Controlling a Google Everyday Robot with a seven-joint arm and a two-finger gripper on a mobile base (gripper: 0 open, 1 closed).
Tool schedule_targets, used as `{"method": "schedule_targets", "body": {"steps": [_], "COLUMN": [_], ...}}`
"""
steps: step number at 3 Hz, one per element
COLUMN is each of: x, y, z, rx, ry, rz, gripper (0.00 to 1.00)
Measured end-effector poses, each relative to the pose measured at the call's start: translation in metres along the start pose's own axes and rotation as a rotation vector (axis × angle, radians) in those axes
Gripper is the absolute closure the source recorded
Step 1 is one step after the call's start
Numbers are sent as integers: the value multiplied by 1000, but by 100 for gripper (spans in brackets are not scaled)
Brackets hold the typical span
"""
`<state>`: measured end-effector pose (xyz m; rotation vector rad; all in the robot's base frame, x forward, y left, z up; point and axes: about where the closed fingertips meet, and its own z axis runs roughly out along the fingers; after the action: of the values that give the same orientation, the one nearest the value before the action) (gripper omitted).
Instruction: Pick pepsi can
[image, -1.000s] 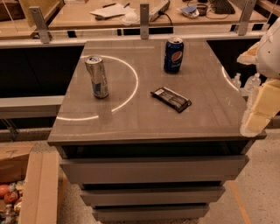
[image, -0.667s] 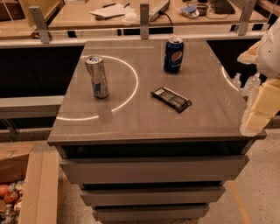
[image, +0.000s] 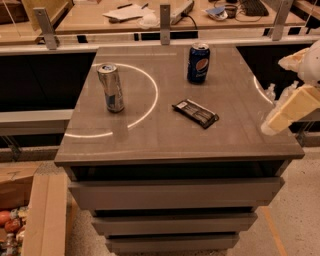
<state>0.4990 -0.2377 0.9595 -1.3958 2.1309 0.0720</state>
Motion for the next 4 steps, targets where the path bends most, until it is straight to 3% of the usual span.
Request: {"method": "schedule_targets", "body": {"steps": [1,2,3,4], "x": [10,12,6,-15], "y": [-38,-80,-104,-121], "z": [23,52,74,100], "rx": [84,183,222,192], "ry": [-123,-277,-392,-487], "rz": [81,198,294,356], "gripper": [0,0,0,0]}}
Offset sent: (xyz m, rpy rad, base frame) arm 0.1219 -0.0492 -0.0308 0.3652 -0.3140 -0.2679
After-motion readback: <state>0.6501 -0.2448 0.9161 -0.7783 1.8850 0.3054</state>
